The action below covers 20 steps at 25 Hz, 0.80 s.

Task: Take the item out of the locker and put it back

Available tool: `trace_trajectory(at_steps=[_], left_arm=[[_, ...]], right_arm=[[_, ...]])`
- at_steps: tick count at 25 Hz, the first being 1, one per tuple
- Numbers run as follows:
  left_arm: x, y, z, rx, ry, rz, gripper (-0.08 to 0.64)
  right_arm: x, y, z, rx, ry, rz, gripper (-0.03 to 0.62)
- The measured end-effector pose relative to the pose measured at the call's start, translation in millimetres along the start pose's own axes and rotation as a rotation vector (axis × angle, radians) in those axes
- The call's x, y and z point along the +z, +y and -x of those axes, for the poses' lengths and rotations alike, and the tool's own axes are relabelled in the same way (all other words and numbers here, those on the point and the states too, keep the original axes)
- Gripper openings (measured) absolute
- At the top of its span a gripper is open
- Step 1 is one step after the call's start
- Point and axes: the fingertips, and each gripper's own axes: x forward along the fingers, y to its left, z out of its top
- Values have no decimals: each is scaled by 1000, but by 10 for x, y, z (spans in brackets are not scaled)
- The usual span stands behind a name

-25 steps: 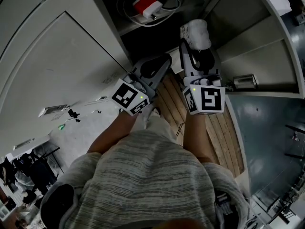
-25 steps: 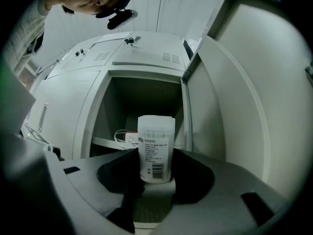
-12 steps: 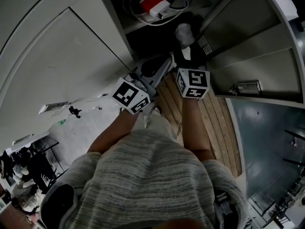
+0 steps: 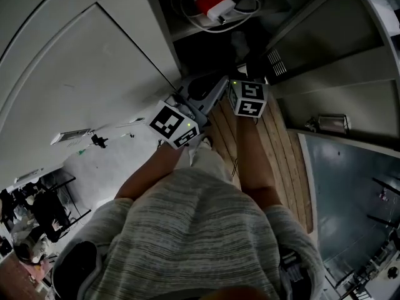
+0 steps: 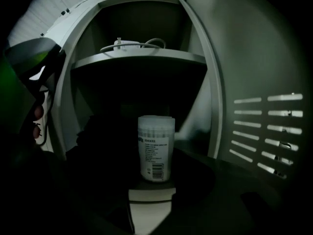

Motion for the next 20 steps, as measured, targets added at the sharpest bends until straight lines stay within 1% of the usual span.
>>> trace_trajectory(at_steps=[7,12,17,20], left_arm=[[4,17,14,5,-5,3,12],[-1,3,2,3,-4,4,12],[-1,-17,6,-3,-1,5,12],[8,-43,33,-11,-3,6,12]], right_arm=[[-17,-5,-48,19,-7,42,207],[-73,6,-67,27,25,67,207],[-155,27,-48,46,59,71,210],[-64,12,87,52,48,65,231]])
